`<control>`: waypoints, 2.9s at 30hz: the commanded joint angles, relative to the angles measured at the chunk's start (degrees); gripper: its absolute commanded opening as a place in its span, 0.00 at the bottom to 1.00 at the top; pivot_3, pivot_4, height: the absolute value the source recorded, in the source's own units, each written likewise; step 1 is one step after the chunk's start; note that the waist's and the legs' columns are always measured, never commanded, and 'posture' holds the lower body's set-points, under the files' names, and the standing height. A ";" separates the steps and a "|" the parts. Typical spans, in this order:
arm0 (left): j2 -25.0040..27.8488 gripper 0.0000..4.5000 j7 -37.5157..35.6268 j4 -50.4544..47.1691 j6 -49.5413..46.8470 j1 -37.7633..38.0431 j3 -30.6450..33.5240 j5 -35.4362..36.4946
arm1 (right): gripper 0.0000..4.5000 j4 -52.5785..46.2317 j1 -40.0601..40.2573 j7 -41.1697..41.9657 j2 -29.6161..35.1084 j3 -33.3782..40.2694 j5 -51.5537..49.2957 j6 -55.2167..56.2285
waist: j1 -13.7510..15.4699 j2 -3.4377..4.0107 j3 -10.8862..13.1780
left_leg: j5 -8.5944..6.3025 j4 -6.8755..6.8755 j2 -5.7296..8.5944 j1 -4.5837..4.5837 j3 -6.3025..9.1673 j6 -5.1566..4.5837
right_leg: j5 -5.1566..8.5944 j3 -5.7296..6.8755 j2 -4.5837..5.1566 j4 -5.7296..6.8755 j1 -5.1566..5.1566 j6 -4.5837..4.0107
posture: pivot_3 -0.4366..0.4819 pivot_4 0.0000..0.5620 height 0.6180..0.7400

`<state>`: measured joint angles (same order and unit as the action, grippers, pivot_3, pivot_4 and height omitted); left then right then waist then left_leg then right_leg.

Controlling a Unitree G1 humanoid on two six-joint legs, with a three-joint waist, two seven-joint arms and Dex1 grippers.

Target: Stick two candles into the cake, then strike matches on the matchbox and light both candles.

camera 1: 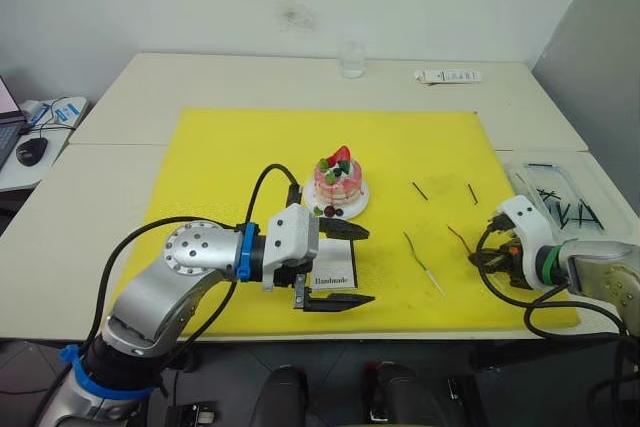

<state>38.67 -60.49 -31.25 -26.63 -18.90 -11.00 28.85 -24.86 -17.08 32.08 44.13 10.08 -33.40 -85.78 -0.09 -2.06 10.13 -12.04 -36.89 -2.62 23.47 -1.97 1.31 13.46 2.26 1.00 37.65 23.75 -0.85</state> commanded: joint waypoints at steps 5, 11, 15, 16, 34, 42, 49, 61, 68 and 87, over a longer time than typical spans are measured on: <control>-1.37 1.00 1.16 -0.51 -1.15 0.05 0.43 1.83 | 0.00 -0.63 -9.28 0.92 -4.64 10.58 -5.37 -6.12 | 0.02 0.02 0.01 | 0.00 0.00 0.02 0.26 0.03 0.00 | -0.04 0.02 -0.21 0.02 0.23 0.06 | 0.48 0.27 1.00; -9.00 1.00 11.73 4.44 -15.63 -3.01 7.15 14.91 | 0.00 0.21 -22.66 -0.45 -15.07 18.77 -12.54 -6.18 | -0.05 0.04 0.03 | 0.01 -0.04 -0.01 0.42 0.02 -0.01 | -0.11 -0.04 -0.30 0.04 0.36 0.19 | 0.48 0.27 1.00; -14.71 1.00 19.37 7.98 -21.33 -7.84 10.64 20.62 | 0.00 -1.52 -28.51 -3.75 -22.02 19.98 -14.16 -6.40 | 0.11 0.04 0.03 | 0.01 -0.03 0.01 0.44 0.14 -0.01 | -0.11 0.01 -0.54 0.07 0.35 0.18 | 0.48 0.27 1.00; -16.33 1.00 21.30 8.68 -22.57 -8.90 11.63 22.33 | 0.00 -1.89 -29.14 -4.81 -23.73 20.00 -14.30 -6.33 | 0.12 0.04 0.03 | 0.01 -0.03 0.00 0.46 0.15 -0.01 | -0.11 0.02 -0.57 0.08 0.36 0.18 | 0.48 0.27 1.00; -24.60 0.55 31.77 13.39 -25.45 -16.60 12.72 23.64 | 0.00 -4.32 -26.90 -9.87 -26.96 13.74 -17.47 3.84 | -0.04 0.06 0.04 | 0.01 -0.04 0.01 0.42 0.12 -0.02 | -0.11 -0.15 -0.70 0.19 0.38 0.14 | 0.48 0.27 1.00; -24.77 0.43 31.59 13.36 -24.63 -16.88 11.74 22.25 | 0.00 -3.61 -26.49 -10.72 -25.94 11.97 -19.59 5.68 | -0.03 0.06 0.04 | 0.01 0.00 -0.02 0.44 0.12 -0.02 | -0.06 -0.14 -0.74 0.15 0.39 0.06 | 0.48 0.27 1.00; -25.87 0.43 31.68 14.08 -22.89 -17.39 11.27 20.78 | 0.00 -3.57 -26.40 -11.97 -25.42 10.68 -21.31 6.63 | -0.03 0.05 0.04 | 0.01 -0.01 -0.02 0.44 0.12 -0.02 | -0.06 -0.14 -0.74 0.15 0.39 0.06 | 0.48 0.27 1.00; -26.96 0.17 30.78 13.87 -22.07 -17.63 11.77 21.06 | 0.00 -3.43 -25.58 -13.96 -23.96 9.66 -24.06 7.88 | -0.03 0.06 0.04 | 0.01 0.01 -0.03 0.46 0.12 -0.02 | -0.06 -0.14 -0.74 0.10 0.39 0.06 | 0.48 0.27 1.00; -26.76 0.01 29.95 13.77 -21.91 -17.94 11.27 20.70 | 0.00 -3.12 -25.01 -14.88 -22.98 8.79 -25.18 9.59 | -0.03 0.06 0.04 | 0.01 0.02 -0.03 0.46 0.13 -0.02 | -0.06 -0.12 -0.74 0.09 0.40 0.06 | 0.48 0.27 1.00; -24.15 0.00 30.76 12.27 -23.39 -15.82 12.87 21.89 | 0.99 -5.80 -21.69 -13.70 -14.26 8.04 -29.18 16.73 | -0.02 0.07 0.07 | 0.01 0.06 -0.04 0.51 0.12 -0.02 | -0.05 -0.13 -0.75 -0.02 0.41 0.06 | 0.48 0.27 1.00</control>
<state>13.87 -29.40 -16.25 -50.76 -34.70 0.57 50.25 -28.42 -38.85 18.48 29.00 16.97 -61.73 -71.09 -0.11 -1.99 10.20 -12.03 -36.82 -2.66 23.98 -1.85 1.29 13.41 2.13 0.25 37.63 24.17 -0.78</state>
